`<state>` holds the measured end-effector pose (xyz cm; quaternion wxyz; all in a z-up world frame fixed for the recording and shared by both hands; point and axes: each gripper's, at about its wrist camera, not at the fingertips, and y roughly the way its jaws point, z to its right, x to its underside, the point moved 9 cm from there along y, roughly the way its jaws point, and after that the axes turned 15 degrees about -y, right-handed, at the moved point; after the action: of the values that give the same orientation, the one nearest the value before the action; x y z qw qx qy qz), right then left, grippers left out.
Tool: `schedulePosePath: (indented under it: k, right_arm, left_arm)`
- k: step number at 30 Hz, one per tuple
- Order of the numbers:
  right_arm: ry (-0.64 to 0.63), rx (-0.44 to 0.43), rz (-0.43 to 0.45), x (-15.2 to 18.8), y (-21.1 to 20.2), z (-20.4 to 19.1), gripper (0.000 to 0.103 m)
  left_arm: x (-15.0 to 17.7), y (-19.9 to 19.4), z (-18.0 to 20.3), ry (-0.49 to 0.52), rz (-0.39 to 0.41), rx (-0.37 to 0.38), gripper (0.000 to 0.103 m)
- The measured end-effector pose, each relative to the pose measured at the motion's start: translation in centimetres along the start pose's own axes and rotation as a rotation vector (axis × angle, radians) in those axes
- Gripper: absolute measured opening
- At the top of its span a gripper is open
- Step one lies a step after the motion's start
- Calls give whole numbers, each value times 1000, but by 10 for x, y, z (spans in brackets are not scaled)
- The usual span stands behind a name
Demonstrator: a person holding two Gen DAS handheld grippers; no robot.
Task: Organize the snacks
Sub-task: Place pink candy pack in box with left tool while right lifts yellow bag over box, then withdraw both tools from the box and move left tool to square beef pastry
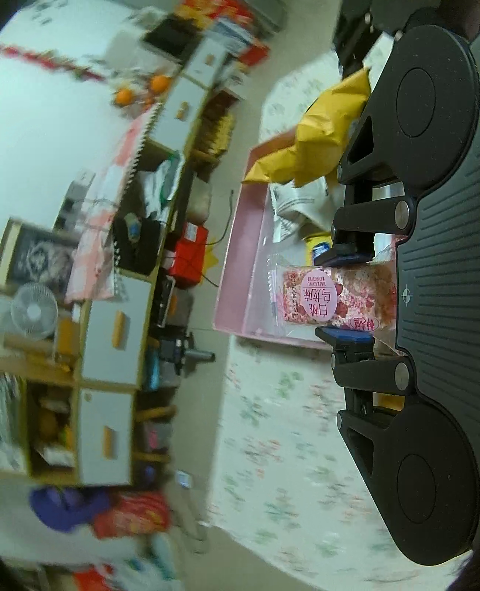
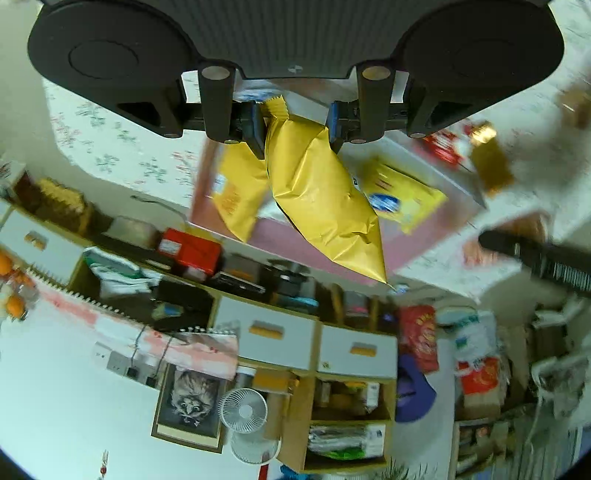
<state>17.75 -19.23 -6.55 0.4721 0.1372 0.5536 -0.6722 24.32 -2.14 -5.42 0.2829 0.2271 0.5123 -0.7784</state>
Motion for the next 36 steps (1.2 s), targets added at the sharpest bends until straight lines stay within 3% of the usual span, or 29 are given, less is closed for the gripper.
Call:
schedulePosePath:
  k: [7, 19, 20, 21, 22, 23, 28, 36]
  right_arm:
    - [-138, 16, -22, 7, 11, -5, 3]
    - [-100, -40, 3, -1, 15, -4, 4]
    - [-84, -47, 8, -1, 15, -3, 7]
    - [-65, -62, 16, -2, 15, -2, 11]
    - [-42, -71, 26, -3, 13, 0, 25]
    - [-18, -79, 37, -4, 11, 2, 36]
    - [128, -159, 80, -11, 3, 9, 46]
    - [228, -184, 99, -21, -10, 12, 57]
  left_arm:
    - [-15, 39, 26, 71, 15, 9, 30]
    - [-27, 90, 28, 28, 28, -9, 34]
    - [-26, 92, 26, 28, 30, -15, 36]
    - [-26, 92, 25, 27, 30, -17, 46]
    - [-25, 91, 24, 23, 36, -17, 55]
    - [-25, 88, 22, 20, 42, -17, 57]
    - [-25, 71, 16, 3, 41, -12, 73]
    - [-17, 26, 5, 17, 39, -29, 85]
